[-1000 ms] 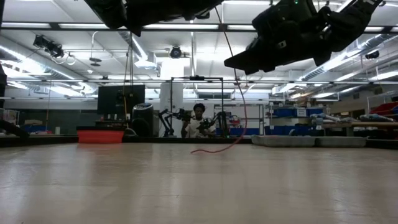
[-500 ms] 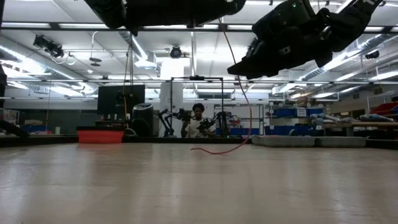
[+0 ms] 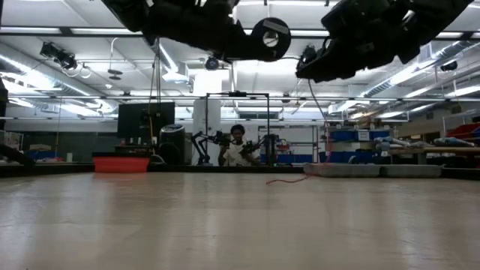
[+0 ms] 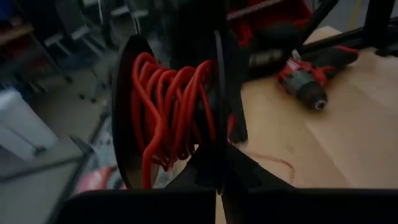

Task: Coil cords
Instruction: Coil the red wire onto the black spool

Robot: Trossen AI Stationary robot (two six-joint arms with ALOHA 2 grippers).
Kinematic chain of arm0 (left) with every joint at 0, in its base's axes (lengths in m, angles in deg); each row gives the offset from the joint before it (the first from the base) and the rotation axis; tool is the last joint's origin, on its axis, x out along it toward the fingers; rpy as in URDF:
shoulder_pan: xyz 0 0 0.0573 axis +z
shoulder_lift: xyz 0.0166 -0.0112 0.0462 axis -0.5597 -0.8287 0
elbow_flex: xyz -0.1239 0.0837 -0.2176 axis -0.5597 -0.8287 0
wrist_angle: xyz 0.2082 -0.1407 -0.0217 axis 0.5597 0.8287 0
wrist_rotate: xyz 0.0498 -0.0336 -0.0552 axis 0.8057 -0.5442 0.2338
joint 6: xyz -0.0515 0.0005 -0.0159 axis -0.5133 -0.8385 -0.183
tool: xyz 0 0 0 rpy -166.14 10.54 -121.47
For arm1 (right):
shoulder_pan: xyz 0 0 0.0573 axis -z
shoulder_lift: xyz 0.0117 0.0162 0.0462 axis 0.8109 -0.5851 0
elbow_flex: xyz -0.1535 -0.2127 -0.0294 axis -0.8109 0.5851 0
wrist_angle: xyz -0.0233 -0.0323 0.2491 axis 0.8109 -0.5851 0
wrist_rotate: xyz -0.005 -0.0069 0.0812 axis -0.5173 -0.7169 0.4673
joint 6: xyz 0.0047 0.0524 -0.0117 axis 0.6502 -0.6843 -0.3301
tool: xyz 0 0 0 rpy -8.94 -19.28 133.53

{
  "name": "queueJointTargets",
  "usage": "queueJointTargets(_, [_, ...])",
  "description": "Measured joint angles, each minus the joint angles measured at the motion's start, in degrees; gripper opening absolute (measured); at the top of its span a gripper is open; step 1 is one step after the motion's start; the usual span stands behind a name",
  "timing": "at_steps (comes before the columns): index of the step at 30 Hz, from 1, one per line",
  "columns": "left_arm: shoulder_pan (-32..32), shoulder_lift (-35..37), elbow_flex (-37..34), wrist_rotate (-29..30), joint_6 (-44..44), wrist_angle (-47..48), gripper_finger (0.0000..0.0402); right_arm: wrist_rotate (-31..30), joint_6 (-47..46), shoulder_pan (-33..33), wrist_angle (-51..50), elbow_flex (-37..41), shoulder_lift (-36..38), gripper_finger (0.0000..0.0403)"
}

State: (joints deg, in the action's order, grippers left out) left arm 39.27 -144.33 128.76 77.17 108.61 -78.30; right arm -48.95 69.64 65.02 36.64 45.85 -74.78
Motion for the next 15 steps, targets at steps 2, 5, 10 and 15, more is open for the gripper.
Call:
queueJointTargets(2, [0.0,0.0,0.0,0.21,-2.67,1.81,0.0006,0.06,0.0,-0.06,-0.66,0.0,1.88,0.0001])
queueJointTargets(5, [0.0,0.0,0.0,0.27,-7.05,4.7,0.0006,0.12,-0.04,-0.09,-1.84,-0.19,4.46,0.0001])
queueJointTargets(10, [0.0,0.0,0.0,0.29,-10.13,8.83,0.0006,0.1,-0.29,-0.37,-10.58,-4.69,6.74,0.0001])
queueJointTargets(15, [0.0,0.0,0.0,0.27,-10.42,11.56,0.0006,0.16,-0.18,-1.09,-17.59,-9.76,7.21,0.0001])
